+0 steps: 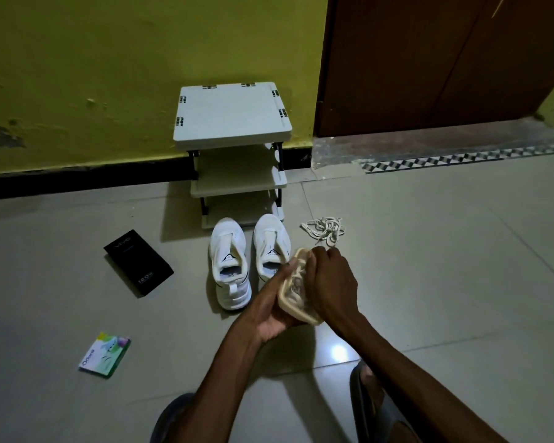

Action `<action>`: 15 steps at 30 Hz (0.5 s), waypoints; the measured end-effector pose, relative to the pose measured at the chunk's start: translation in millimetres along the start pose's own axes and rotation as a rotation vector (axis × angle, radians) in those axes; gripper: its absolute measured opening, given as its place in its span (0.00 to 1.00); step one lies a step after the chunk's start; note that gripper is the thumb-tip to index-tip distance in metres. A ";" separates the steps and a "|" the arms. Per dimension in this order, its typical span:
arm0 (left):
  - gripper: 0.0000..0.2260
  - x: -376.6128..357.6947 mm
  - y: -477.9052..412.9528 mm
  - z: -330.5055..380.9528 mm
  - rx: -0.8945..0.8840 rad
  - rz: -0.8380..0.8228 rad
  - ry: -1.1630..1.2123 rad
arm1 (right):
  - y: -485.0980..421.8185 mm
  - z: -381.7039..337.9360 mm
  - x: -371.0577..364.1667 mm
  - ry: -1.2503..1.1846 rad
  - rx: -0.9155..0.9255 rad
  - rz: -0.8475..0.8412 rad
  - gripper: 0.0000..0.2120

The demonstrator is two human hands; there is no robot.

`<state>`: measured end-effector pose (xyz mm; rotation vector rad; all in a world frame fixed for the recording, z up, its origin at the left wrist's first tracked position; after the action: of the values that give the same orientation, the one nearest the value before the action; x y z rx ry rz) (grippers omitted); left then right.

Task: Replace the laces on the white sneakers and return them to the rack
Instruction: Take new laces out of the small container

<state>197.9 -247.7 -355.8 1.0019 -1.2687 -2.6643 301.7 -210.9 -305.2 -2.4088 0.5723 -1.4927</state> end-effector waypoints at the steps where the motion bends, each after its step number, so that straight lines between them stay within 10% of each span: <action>1: 0.15 -0.8 0.3 2.3 -0.029 0.002 0.003 | -1.8 1.6 0.6 -0.094 -0.048 -0.001 0.14; 8: 0.19 -1.3 -13.9 14.0 -0.318 0.219 -0.019 | 25.7 24.6 -33.9 -0.692 -1.062 -0.389 0.29; 11: 0.20 -1.9 -15.9 17.6 -0.292 0.203 0.030 | 16.8 23.7 -23.9 -0.620 -0.910 -0.291 0.30; 15: 0.25 13.2 -12.8 47.9 -0.396 0.343 -0.319 | -10.6 11.7 -3.4 -0.283 -0.234 -0.122 0.33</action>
<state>163.6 -209.9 -349.8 0.2898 -0.7949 -2.7007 312.9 -199.8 -308.8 -2.8163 0.5720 -1.1498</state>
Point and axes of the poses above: each hand's wrist, its own y-axis away from the middle knuckle, its own x-axis out of the back of the hand, z = x × y, the point moved 7 cm from there along -y, towards the middle knuckle, and after that the axes turned 14 degrees about z, right-handed, at the moved point
